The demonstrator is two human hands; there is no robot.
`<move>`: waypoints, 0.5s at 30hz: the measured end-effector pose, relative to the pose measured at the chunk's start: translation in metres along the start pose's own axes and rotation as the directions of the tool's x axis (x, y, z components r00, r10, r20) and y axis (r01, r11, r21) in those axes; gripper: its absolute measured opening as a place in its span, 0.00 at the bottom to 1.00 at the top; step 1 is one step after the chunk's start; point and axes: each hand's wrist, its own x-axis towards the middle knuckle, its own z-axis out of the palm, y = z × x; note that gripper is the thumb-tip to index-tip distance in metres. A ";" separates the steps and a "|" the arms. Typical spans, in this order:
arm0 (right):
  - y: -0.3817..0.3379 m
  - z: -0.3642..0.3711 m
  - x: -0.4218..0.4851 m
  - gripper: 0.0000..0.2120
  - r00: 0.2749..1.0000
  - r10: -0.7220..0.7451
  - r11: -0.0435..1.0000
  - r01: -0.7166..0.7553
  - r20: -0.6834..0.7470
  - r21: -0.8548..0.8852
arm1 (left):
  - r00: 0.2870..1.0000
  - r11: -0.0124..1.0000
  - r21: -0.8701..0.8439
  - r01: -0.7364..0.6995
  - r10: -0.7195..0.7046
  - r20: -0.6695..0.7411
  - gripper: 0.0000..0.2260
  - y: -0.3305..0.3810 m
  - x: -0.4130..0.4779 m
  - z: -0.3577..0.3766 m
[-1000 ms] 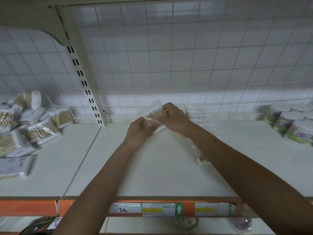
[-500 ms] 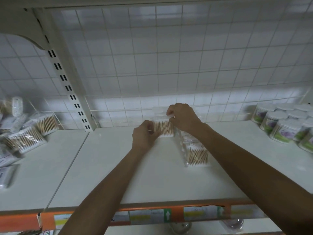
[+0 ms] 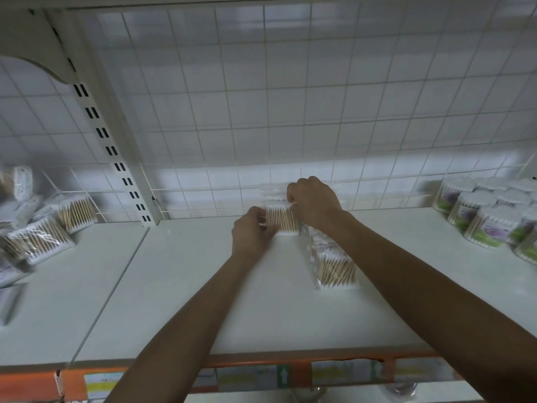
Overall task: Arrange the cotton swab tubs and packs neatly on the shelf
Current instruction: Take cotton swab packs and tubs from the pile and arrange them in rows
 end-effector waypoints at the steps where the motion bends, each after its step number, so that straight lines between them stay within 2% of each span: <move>1: 0.000 0.000 0.000 0.11 1.000 0.001 1.000 -0.001 -0.002 -0.003 | 1.000 1.000 -0.004 0.003 -0.003 0.001 0.12 0.000 0.000 0.000; 9: -0.005 -0.006 0.001 0.12 1.000 0.005 1.000 -0.005 -0.022 -0.005 | 1.000 0.999 0.034 0.011 -0.012 0.024 0.17 0.000 0.000 -0.005; 12: -0.021 -0.013 -0.002 0.12 0.997 -0.034 0.999 0.036 -0.075 0.036 | 1.000 0.996 0.094 -0.012 0.013 -0.007 0.17 -0.002 -0.002 -0.015; 15: -0.047 -0.013 -0.006 0.12 0.992 -0.107 0.991 0.111 -0.061 0.075 | 0.997 0.988 0.149 -0.034 0.043 -0.061 0.14 -0.006 -0.002 -0.031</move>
